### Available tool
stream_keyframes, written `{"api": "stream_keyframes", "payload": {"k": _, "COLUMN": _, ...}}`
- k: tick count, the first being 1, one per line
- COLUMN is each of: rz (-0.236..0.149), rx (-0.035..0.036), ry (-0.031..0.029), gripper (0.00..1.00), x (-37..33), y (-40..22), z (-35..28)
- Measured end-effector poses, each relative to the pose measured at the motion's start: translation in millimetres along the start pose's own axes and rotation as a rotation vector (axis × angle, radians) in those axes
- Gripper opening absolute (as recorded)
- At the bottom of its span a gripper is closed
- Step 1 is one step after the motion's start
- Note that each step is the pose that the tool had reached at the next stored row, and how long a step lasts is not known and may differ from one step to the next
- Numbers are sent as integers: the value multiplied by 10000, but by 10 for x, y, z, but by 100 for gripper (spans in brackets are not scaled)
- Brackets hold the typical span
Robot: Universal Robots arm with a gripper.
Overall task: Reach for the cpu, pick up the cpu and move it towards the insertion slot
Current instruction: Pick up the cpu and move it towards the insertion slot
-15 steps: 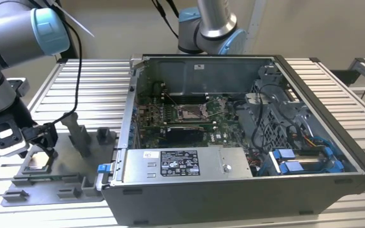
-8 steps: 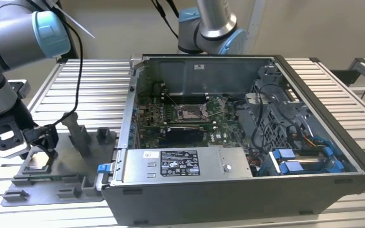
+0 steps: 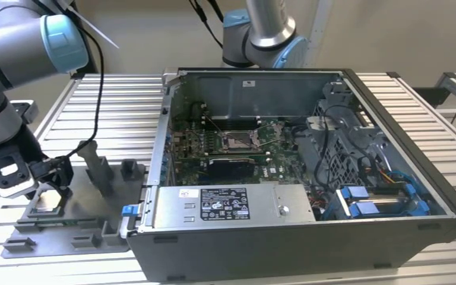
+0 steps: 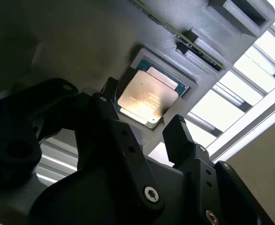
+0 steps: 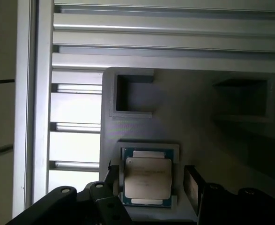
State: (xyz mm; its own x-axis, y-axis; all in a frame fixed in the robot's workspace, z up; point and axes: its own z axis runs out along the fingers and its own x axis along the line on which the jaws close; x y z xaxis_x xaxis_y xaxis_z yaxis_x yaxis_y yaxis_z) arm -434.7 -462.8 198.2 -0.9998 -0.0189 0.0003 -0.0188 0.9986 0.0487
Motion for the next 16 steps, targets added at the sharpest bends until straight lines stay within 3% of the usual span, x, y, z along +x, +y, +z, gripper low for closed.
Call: {"api": "stream_keyframes", "payload": {"k": 16, "rz": 0, "rx": 2, "ry": 2, "gripper": 100, "x": 30, "y": -5, "z": 94}}
